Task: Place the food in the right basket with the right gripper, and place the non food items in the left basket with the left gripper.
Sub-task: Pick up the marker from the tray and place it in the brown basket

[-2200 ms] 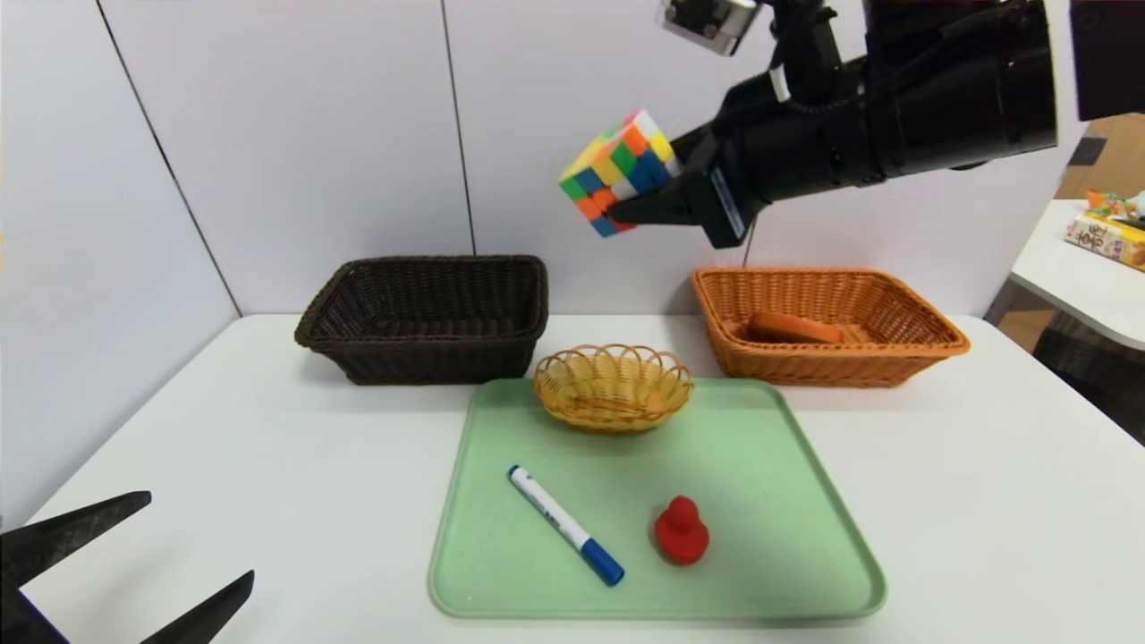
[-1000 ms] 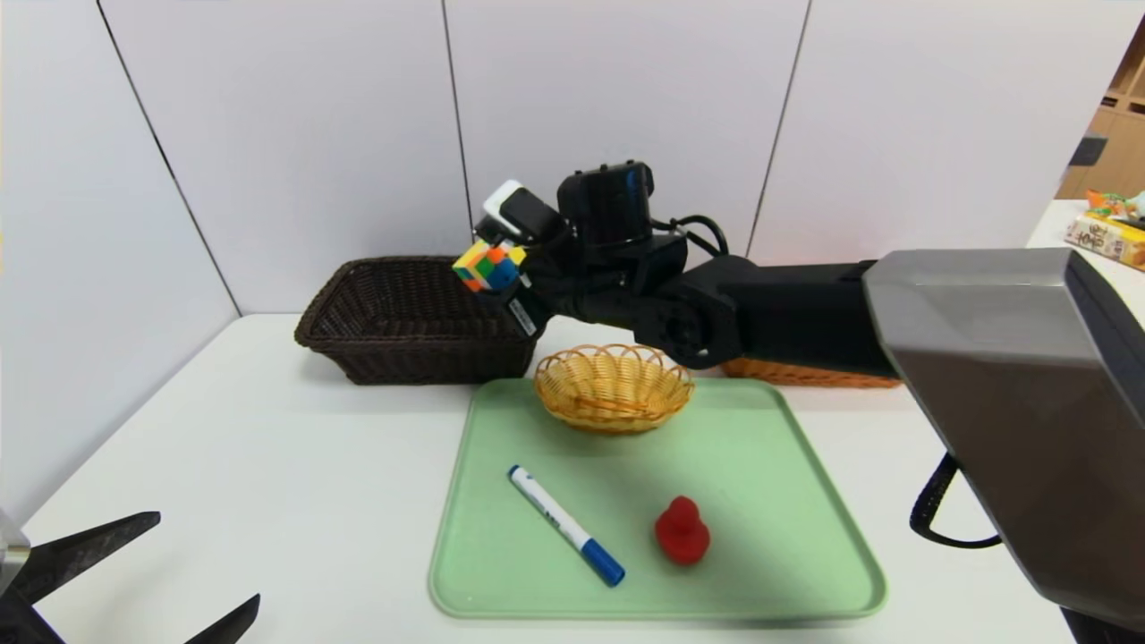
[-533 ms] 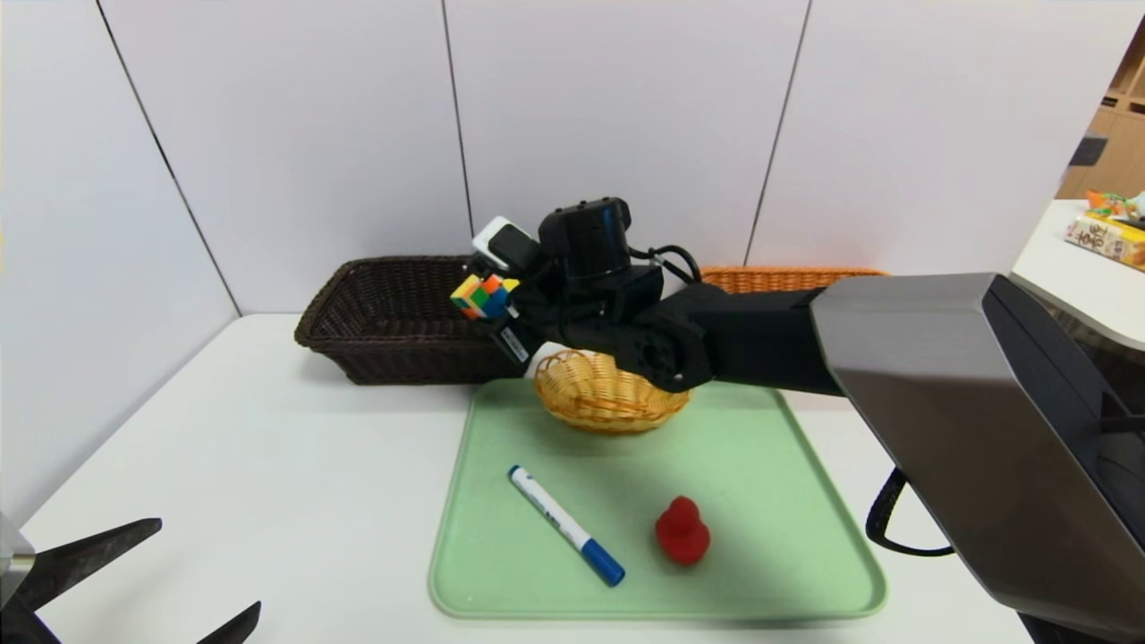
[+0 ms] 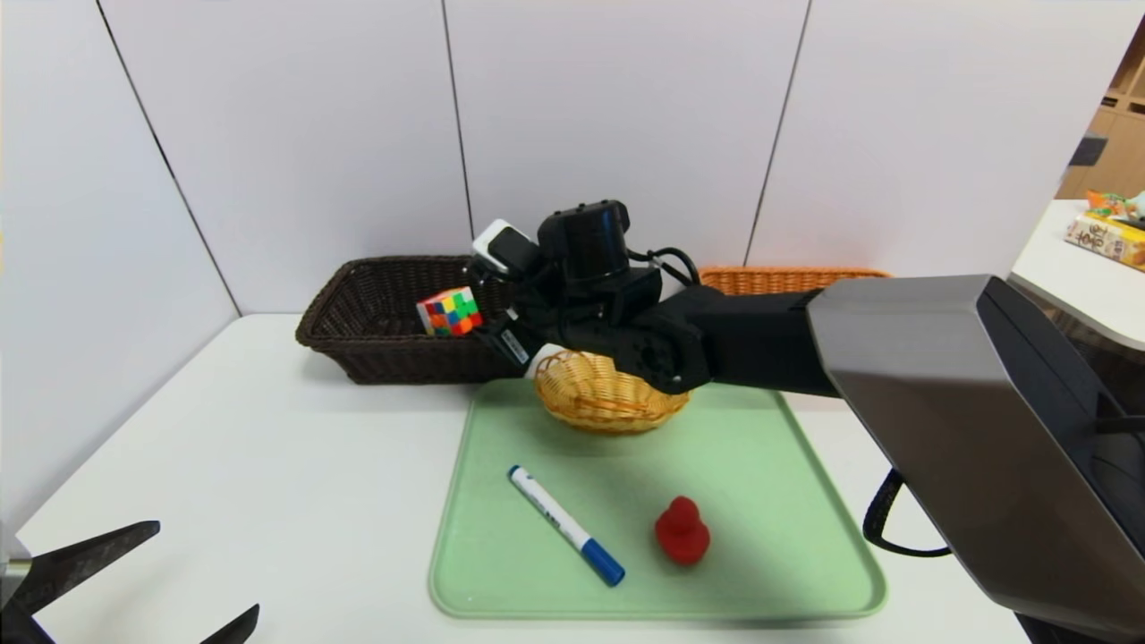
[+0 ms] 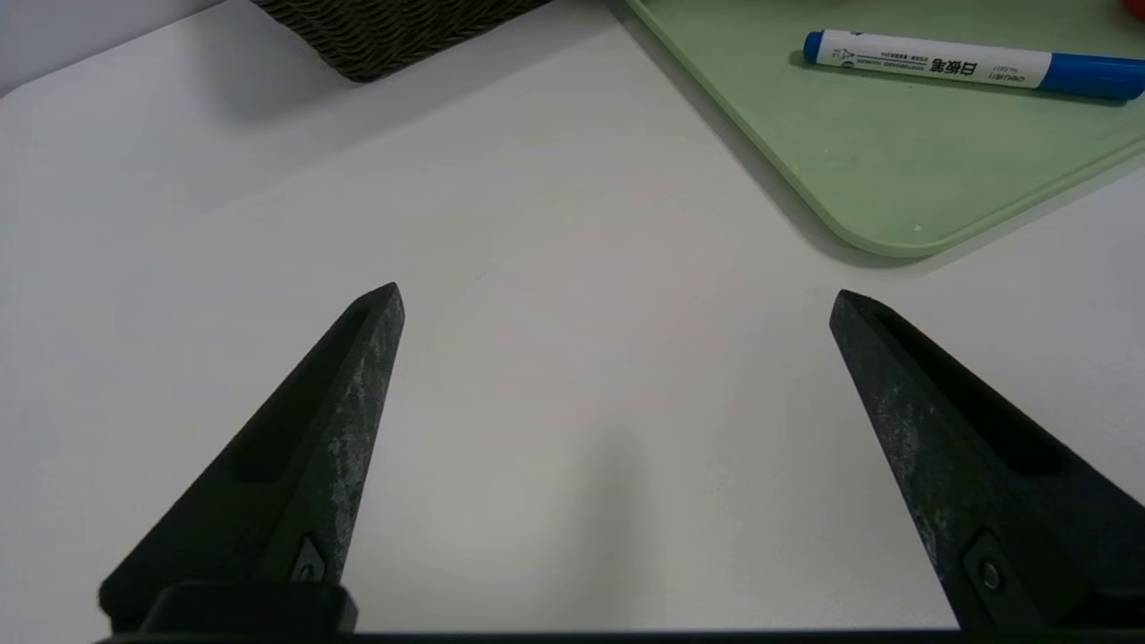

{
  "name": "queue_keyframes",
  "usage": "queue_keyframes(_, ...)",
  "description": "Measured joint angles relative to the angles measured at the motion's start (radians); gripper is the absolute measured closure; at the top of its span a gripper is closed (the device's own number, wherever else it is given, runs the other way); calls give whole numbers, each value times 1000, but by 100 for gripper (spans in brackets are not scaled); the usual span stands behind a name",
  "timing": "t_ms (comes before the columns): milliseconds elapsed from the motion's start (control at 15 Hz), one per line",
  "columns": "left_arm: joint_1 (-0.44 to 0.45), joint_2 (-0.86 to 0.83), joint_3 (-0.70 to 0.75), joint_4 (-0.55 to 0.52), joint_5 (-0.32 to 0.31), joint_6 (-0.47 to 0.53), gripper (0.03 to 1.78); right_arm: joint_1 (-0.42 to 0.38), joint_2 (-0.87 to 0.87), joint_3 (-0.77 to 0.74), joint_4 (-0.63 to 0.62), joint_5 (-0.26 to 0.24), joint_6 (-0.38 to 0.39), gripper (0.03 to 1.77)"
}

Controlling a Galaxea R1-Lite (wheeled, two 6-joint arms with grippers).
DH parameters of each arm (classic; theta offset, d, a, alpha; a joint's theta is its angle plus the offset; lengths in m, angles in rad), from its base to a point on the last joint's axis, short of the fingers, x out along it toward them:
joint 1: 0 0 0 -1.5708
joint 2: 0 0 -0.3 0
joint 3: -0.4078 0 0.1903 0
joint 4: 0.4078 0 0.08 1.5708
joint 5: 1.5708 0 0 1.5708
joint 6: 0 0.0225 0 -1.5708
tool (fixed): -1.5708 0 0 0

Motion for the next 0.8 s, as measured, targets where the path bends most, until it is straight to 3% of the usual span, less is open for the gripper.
queue_keyframes(533, -1, -4, 1, 0, 0, -2, 12, 10, -137, 49, 79, -10, -6, 23)
queue_keyframes(800, -1, -4, 0, 0, 0, -6, 12, 14, -309, 215, 164, -7, -9, 17)
